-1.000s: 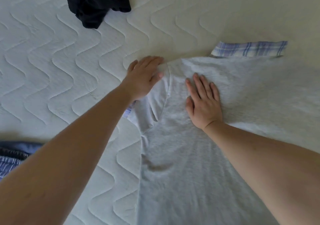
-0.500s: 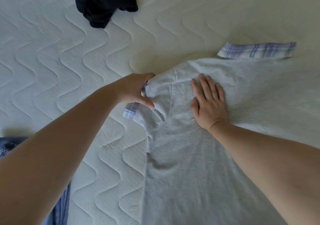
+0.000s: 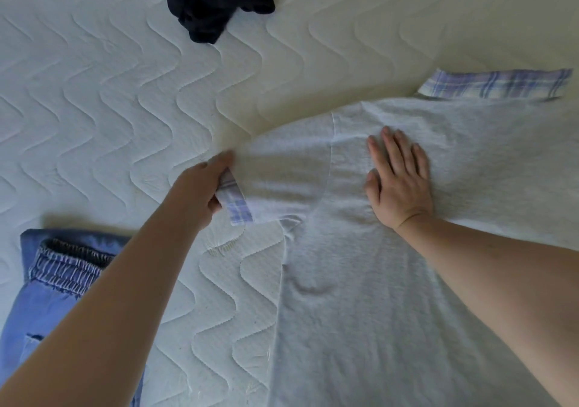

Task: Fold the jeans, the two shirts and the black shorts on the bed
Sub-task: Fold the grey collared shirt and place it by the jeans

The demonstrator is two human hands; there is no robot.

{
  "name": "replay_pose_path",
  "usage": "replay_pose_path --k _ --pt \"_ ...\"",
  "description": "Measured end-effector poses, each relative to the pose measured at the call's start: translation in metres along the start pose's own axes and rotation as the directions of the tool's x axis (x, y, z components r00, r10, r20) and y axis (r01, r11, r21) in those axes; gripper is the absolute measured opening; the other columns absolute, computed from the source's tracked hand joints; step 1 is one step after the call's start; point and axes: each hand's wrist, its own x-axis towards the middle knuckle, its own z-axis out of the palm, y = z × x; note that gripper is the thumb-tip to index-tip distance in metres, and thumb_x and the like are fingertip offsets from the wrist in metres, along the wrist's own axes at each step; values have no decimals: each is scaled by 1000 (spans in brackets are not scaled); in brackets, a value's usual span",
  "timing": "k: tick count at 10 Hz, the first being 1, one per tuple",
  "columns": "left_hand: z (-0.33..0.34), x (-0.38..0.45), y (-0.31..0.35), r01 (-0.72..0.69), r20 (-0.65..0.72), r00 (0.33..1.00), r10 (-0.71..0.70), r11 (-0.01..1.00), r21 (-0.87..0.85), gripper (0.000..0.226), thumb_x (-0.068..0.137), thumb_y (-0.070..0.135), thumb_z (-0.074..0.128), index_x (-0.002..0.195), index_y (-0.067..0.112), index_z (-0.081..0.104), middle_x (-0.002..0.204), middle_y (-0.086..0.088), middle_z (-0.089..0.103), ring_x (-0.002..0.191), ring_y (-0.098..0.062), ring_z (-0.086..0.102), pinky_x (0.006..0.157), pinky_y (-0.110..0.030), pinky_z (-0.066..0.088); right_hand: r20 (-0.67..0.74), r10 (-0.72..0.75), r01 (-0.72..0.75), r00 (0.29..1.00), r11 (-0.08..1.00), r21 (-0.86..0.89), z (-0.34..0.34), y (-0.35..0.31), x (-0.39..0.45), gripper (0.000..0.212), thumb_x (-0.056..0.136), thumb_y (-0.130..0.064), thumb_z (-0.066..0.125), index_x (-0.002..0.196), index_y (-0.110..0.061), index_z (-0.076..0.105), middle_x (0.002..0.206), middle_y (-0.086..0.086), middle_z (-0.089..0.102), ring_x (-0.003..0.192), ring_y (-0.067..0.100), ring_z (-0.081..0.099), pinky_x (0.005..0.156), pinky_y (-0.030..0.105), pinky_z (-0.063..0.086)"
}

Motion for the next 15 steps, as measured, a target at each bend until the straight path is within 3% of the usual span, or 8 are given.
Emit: replay_pose_path --k 2,4,5,6,8,12,14,15 --pt "-4 -13 -37 -185 124 978 168 973 141 78 64 82 66 108 17 67 111 -3 72 109 -21 66 107 -52 44 -12 8 -8 1000 1000 5 1 -1 0 61 97 -33 27 156 -21 20 164 5 13 151 21 7 121 47 9" --pt "4 -33 -60 -246 333 906 261 965 -86 95 75 65 71 149 22 30 141 1 55 131 -17 52 110 -40 41 -5 18 -18 1000 1000 2 -1 -2 -1 61 97 -34 23 156 -22 18 164 5 11 151 21 6 122 45 6" --pt "10 -43 -64 -362 290 913 286 897 255 102 69 37 88 148 28 24 124 12 63 110 -9 64 96 -30 51 -2 21 -21 1000 1000 5 -1 -2 0 60 97 -33 24 156 -21 18 164 5 12 151 21 6 122 45 5" --pt "13 -44 -65 -374 46 882 470 636 675 52 85 42 73 124 15 52 94 8 62 89 -20 63 81 -34 50 -10 21 -20 1000 1000 6 0 -2 -1 60 97 -33 25 156 -20 18 164 6 11 151 21 5 122 45 5" --pt "9 -52 -61 -441 -58 847 529 759 479 31 95 35 61 87 5 58 76 -15 62 65 -21 55 56 -26 42 -22 23 -22 1000 1000 3 0 -2 -1 61 96 -32 26 156 -20 19 164 6 12 151 21 6 122 46 7" --pt "17 -66 -93 -28 -121 991 65 958 285 43 84 54 69 106 20 56 90 4 67 84 -10 64 66 -23 49 -36 24 -23 999 1000 16 -1 -4 -2 61 96 -31 27 155 -19 21 163 7 14 151 22 7 122 45 5" --pt "15 -67 -81 -84 73 994 80 995 53 12 91 30 69 101 26 70 96 6 76 95 -14 72 90 -35 54 -36 28 -28 999 1000 15 -1 -3 -1 61 96 -31 27 155 -19 21 163 7 14 151 22 7 122 45 5" --pt "16 -68 -74 -127 -30 992 125 987 -94 12 91 21 67 100 18 60 94 -6 75 89 -26 72 88 -49 57 -27 22 -22 999 1000 5 0 -3 -1 61 96 -31 28 155 -20 20 163 7 14 151 22 8 122 45 6"
